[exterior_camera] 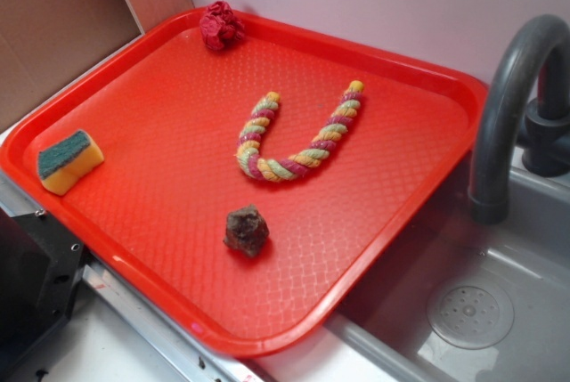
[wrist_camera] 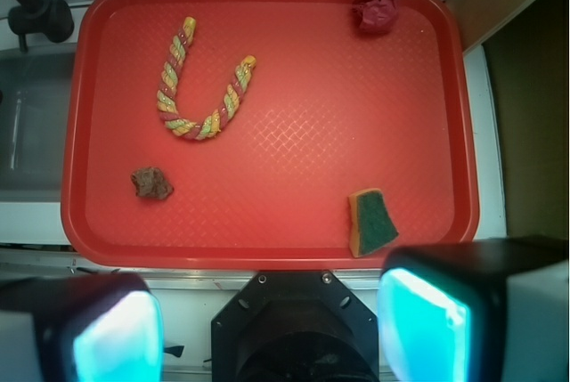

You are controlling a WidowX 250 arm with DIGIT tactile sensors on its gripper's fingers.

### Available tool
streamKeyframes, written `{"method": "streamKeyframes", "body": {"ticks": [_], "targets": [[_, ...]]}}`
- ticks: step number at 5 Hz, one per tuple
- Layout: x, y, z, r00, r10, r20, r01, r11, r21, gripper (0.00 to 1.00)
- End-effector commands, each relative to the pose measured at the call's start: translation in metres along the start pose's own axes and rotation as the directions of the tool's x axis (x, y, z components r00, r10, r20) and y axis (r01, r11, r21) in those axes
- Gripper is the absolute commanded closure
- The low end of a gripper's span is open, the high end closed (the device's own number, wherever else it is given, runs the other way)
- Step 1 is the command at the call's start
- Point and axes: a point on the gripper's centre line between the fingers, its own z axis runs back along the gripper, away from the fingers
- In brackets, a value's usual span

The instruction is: Grab the rock.

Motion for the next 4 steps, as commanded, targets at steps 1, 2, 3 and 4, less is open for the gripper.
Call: {"method": "streamKeyframes", "body": {"ticks": [1, 2, 3, 4], "targets": [[0.0, 0.0, 0.0, 1.0, 0.0, 0.0, 0.0, 1.0, 0.0, 0.0], [0.013, -0.009, -0.017, 0.967, -0.251, 0.051, 0.25, 0.968, 0.012, 0.0], [0.021, -0.025, -0.033, 0.873, -0.479, 0.089, 0.482, 0.876, -0.003, 0.0], [0.022, -0.047, -0.053, 0.731, -0.672, 0.12, 0.68, 0.732, -0.048, 0.0]]}}
